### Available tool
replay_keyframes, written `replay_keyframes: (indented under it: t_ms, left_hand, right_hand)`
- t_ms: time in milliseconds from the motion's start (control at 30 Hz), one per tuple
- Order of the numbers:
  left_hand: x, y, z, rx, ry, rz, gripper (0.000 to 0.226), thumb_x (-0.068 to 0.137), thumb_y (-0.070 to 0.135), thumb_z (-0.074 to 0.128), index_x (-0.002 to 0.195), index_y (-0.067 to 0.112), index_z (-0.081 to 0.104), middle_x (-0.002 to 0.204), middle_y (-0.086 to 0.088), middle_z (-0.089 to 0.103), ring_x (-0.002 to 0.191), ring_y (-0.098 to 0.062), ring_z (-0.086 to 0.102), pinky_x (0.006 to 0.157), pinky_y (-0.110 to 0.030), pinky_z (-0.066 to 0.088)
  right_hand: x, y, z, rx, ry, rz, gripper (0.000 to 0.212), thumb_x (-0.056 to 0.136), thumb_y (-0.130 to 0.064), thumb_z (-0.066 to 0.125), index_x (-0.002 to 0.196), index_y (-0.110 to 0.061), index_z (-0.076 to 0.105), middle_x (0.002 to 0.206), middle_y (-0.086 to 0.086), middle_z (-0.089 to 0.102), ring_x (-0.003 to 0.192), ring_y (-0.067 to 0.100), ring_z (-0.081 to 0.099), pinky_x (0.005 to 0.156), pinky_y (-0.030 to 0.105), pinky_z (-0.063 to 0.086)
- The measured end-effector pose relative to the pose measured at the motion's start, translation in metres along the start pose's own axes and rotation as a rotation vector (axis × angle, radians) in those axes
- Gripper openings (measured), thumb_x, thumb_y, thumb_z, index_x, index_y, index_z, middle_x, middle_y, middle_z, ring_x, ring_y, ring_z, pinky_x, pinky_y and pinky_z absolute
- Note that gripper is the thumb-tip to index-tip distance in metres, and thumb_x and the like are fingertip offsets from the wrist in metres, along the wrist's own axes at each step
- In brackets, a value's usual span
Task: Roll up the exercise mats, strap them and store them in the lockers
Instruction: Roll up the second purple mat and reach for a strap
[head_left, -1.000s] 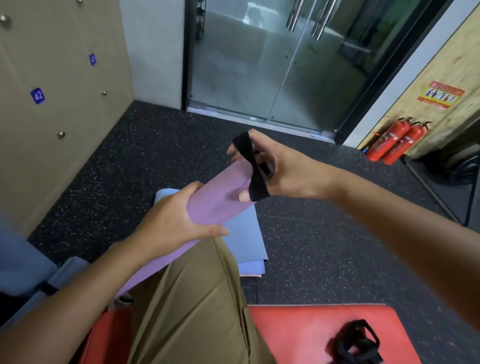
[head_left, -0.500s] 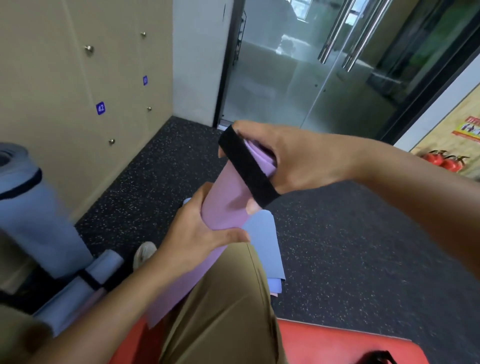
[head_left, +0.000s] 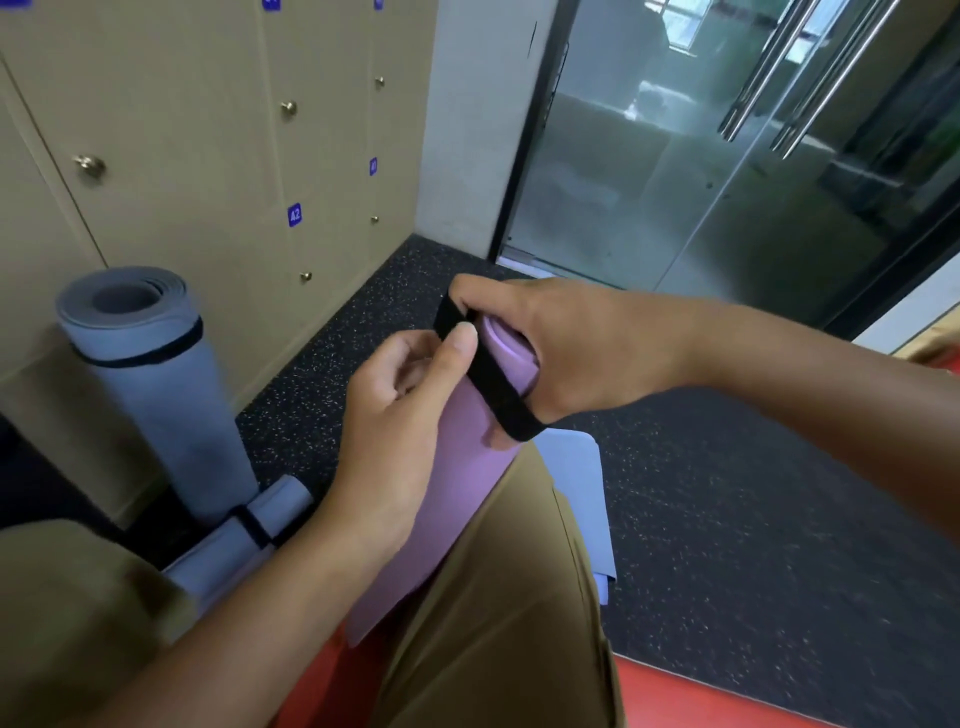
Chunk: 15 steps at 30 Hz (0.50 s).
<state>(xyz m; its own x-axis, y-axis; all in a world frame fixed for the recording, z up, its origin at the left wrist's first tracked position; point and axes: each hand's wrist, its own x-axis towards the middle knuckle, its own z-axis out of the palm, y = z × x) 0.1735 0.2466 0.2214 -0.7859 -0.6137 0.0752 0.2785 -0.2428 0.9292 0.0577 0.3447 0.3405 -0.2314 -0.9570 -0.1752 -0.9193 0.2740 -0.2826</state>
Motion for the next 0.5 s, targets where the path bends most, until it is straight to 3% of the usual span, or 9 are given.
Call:
replay_keyframes:
  t_ms: [133, 367, 500]
  left_hand:
    - [0.0, -0.001, -0.006, -0.116, -0.053, -0.109, 0.058, 0.084, 0.047, 0.079, 0.112, -0.002, 0.069, 0.114, -0.021, 0.074, 0.118, -0.038, 0.066, 0.112, -0.061, 0.042]
    - [-0.002, 0.005, -0.004, -0.152, 0.005, -0.202, 0.059, 0.074, 0.044, 0.077, 0.108, -0.004, 0.072, 0.109, -0.018, 0.076, 0.115, -0.033, 0.069, 0.111, -0.054, 0.047]
    - [-0.002, 0.006, 0.0, -0.162, 0.065, -0.24, 0.052, 0.072, 0.041, 0.078, 0.104, 0.001, 0.076, 0.105, -0.012, 0.078, 0.108, -0.026, 0.073, 0.104, -0.042, 0.054]
  right_hand:
    - [0.005, 0.001, 0.006, -0.006, -0.011, -0.007, 0.072, 0.063, -0.038, 0.096, 0.112, -0.025, 0.045, 0.1, -0.003, 0.061, 0.092, 0.019, 0.06, 0.076, 0.042, 0.053]
    - [0.01, 0.009, 0.01, 0.004, -0.015, -0.047, 0.067, 0.069, -0.036, 0.093, 0.117, -0.026, 0.047, 0.108, -0.003, 0.061, 0.102, 0.018, 0.058, 0.085, 0.041, 0.051]
    - [0.011, 0.014, 0.01, 0.004, -0.018, -0.039, 0.065, 0.071, -0.032, 0.091, 0.119, -0.028, 0.047, 0.111, -0.004, 0.058, 0.104, 0.015, 0.056, 0.087, 0.039, 0.05]
